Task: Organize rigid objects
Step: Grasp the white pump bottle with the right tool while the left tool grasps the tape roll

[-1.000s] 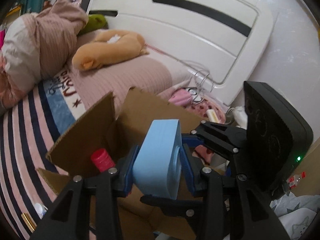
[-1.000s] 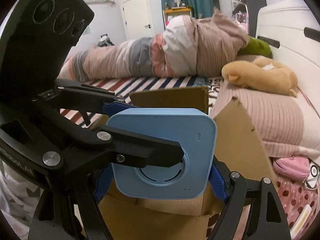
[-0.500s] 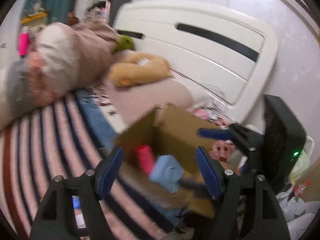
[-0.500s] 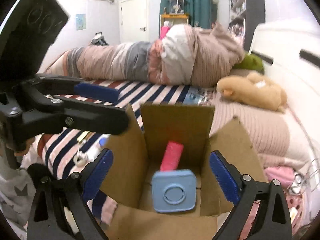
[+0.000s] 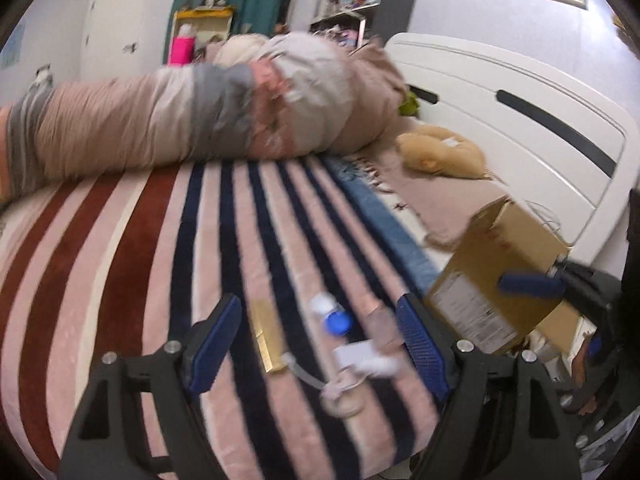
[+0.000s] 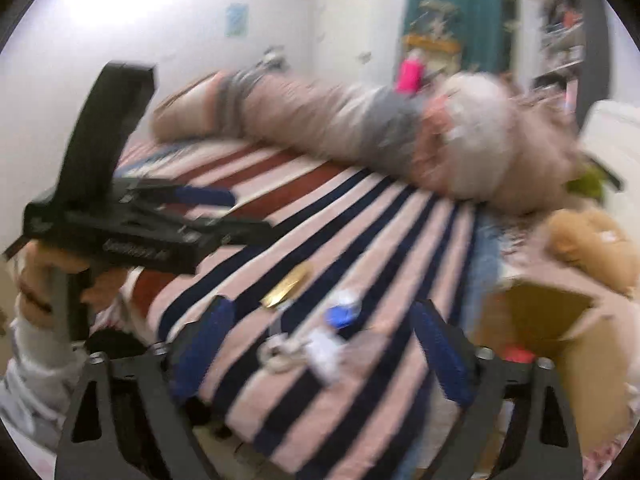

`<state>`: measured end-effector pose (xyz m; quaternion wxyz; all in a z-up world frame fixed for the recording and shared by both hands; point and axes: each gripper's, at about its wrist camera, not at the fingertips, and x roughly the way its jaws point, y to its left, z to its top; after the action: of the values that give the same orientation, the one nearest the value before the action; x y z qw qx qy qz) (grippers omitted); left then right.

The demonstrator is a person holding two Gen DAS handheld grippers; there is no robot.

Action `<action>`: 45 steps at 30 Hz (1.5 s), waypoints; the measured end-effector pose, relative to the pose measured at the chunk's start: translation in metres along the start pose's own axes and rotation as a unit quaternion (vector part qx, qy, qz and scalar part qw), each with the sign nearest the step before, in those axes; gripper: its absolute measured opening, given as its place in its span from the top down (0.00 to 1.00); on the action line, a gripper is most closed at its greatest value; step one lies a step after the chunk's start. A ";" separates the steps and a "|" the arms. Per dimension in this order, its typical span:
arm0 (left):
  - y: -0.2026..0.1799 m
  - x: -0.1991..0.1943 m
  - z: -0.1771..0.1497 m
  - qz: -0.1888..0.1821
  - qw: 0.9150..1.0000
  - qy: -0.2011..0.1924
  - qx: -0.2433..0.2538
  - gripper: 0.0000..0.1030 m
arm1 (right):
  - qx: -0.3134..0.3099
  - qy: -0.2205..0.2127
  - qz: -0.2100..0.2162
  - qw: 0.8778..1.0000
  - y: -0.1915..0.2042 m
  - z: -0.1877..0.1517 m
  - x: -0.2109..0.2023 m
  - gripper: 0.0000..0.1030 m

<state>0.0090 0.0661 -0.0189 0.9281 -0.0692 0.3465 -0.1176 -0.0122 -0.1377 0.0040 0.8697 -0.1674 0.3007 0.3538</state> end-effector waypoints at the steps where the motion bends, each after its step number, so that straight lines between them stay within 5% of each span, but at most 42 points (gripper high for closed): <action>1: 0.010 0.006 -0.008 -0.002 1.000 0.006 -0.006 0.25 | -0.001 0.019 0.013 1.000 0.004 -0.003 0.015 0.33; 8: 0.033 0.048 -0.057 -0.034 0.998 0.056 -0.019 0.25 | 0.007 0.146 -0.015 0.989 0.003 -0.049 0.106 0.66; 12: 0.027 0.061 -0.073 -0.063 0.995 0.079 -0.015 0.25 | -0.008 0.167 -0.058 0.984 -0.006 -0.062 0.127 0.66; 18: 0.002 0.084 -0.092 -0.113 0.985 0.128 0.012 0.25 | -0.018 0.169 -0.047 0.984 -0.009 -0.063 0.137 0.69; 24: -0.013 0.093 -0.095 -0.086 0.989 0.115 0.023 0.34 | 0.031 0.161 -0.051 0.985 -0.007 -0.068 0.110 0.75; 29: -0.025 0.098 -0.096 -0.077 0.991 0.104 0.036 0.59 | 0.053 0.165 -0.058 0.983 -0.009 -0.079 0.098 0.80; 38: -0.024 0.089 -0.098 -0.055 0.993 0.091 0.041 0.60 | 0.102 0.123 -0.036 0.986 -0.021 -0.087 0.093 0.81; 45: -0.002 0.071 -0.100 -0.011 0.995 0.090 0.031 0.60 | 0.099 0.146 -0.024 0.984 -0.023 -0.076 0.086 0.81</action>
<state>-0.0050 0.0403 -0.1377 0.8935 -0.0336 0.4239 -0.1447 0.0222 -0.1480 -0.1075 0.8373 -0.1374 0.4535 0.2729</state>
